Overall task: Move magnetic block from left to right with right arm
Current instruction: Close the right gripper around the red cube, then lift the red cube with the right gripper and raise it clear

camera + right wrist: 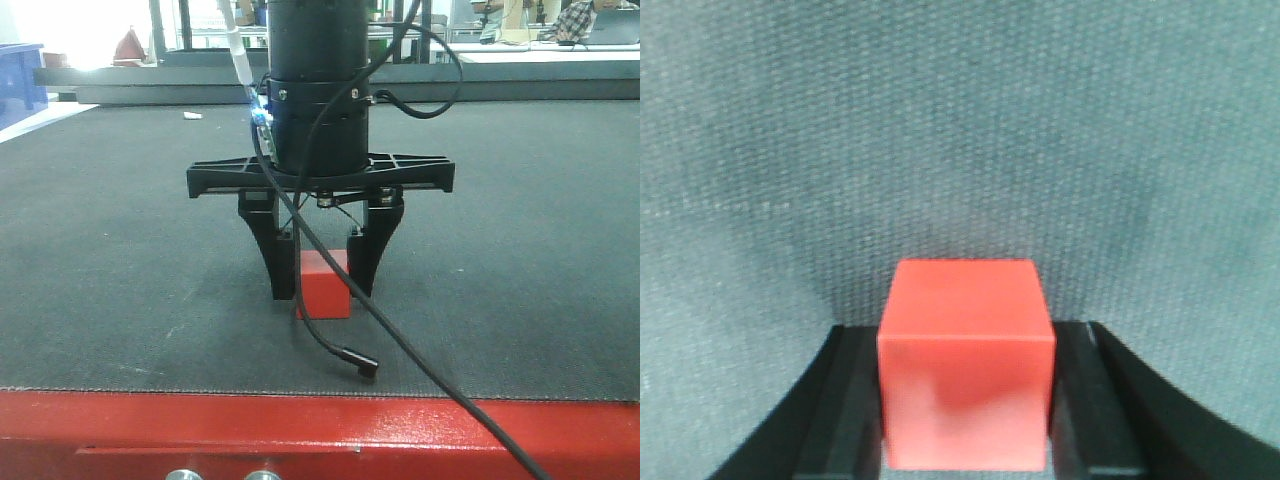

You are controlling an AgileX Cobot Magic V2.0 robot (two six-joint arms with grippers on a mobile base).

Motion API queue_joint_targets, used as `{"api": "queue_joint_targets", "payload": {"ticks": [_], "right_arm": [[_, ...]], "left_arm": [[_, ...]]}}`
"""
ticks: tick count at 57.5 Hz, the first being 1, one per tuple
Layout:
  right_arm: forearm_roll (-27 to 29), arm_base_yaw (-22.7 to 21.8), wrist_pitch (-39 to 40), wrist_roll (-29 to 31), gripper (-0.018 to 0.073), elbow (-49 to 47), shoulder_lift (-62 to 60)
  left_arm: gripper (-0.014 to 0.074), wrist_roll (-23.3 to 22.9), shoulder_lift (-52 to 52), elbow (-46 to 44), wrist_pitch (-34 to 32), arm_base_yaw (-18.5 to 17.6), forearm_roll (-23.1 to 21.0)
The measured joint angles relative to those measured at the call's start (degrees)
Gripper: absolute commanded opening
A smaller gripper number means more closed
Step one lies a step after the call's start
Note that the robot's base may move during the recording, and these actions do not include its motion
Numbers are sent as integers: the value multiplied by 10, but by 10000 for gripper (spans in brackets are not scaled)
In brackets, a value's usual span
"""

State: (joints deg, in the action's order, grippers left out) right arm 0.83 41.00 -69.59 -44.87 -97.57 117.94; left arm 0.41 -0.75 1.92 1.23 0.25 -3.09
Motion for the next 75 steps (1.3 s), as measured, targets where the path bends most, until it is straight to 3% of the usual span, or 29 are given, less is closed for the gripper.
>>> {"api": "queue_joint_targets", "payload": {"ticks": [11, 27, 44, 59, 75], "right_arm": [[-8, 3, 0, 9, 235, 0, -10], [-13, 3, 28, 90, 235, 15, -99], [-15, -14, 102, 187, 235, 136, -247], [-17, -107, 225, 245, 235, 336, -418], [-17, -253, 360, 324, 235, 544, -608]], "left_arm": [[-126, 0, 0, 0, 0, 0, 0], [-126, 0, 0, 0, 0, 0, 0], [-126, 0, 0, 0, 0, 0, 0], [-126, 0, 0, 0, 0, 0, 0], [-126, 0, 0, 0, 0, 0, 0]]}}
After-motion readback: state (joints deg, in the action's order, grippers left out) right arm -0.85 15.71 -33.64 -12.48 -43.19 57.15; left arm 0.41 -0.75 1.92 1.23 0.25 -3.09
